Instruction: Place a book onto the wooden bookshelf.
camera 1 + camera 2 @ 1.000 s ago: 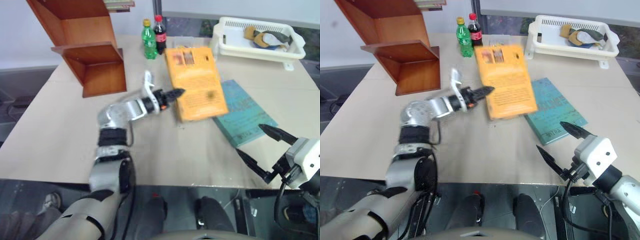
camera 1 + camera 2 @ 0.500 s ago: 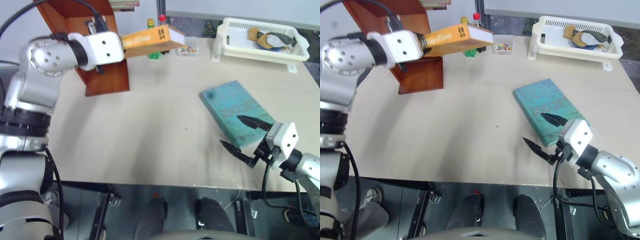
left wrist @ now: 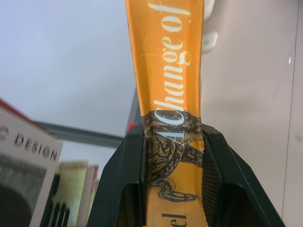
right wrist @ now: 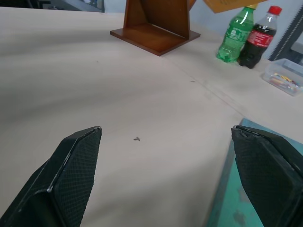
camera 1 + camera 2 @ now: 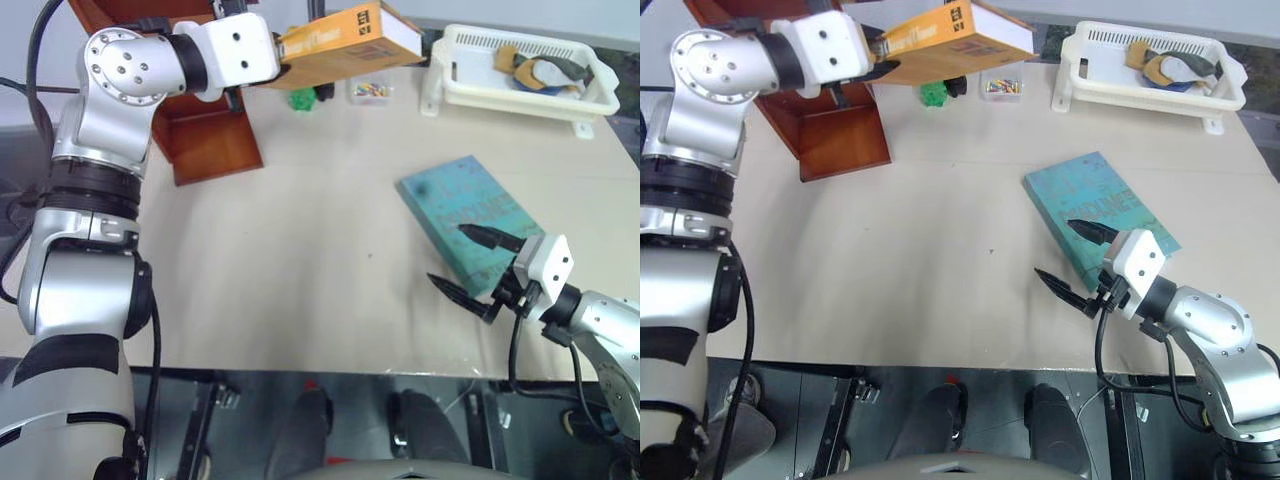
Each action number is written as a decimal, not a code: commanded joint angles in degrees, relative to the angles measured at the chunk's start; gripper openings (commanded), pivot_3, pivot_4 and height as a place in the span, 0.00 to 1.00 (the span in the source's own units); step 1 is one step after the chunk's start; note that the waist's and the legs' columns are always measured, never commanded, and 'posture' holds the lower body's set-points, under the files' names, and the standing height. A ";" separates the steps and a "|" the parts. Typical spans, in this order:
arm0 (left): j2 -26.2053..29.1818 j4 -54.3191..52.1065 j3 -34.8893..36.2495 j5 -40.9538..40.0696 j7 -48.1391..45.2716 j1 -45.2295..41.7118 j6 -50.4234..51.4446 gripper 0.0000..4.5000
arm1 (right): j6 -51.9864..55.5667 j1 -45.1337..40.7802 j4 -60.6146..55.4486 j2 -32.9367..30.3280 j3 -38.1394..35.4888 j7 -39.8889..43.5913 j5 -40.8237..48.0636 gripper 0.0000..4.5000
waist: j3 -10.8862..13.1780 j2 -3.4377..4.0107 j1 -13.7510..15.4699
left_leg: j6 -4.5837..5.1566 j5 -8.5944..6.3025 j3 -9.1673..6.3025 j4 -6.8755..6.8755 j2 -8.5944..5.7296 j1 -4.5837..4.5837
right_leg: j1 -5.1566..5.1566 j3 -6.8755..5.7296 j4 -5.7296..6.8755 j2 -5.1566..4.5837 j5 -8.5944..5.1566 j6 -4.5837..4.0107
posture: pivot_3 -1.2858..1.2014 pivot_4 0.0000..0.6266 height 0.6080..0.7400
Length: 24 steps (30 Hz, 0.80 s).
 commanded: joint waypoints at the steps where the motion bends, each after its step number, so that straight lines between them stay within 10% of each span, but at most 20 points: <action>1: 2.55 2.94 0.40 5.11 4.37 -5.68 -4.49 0.22 | -1.67 1.17 -1.65 0.37 -1.22 -0.70 -0.31 1.00 | 0.00 0.00 -0.02 | 0.03 -0.02 -0.01 0.00 0.00 0.00 | -0.02 -0.01 0.06 0.01 0.00 0.00 | 0.52 0.24 1.00; 24: 13.77 31.06 -9.61 26.64 10.94 -10.35 6.60 0.22 | -1.26 -12.45 1.64 5.22 2.43 -1.13 3.79 1.00 | 0.01 0.01 -2.99 | 0.13 -0.07 0.27 0.34 0.14 0.31 | -0.11 0.39 0.80 0.18 -0.01 0.02 | 0.52 0.24 1.00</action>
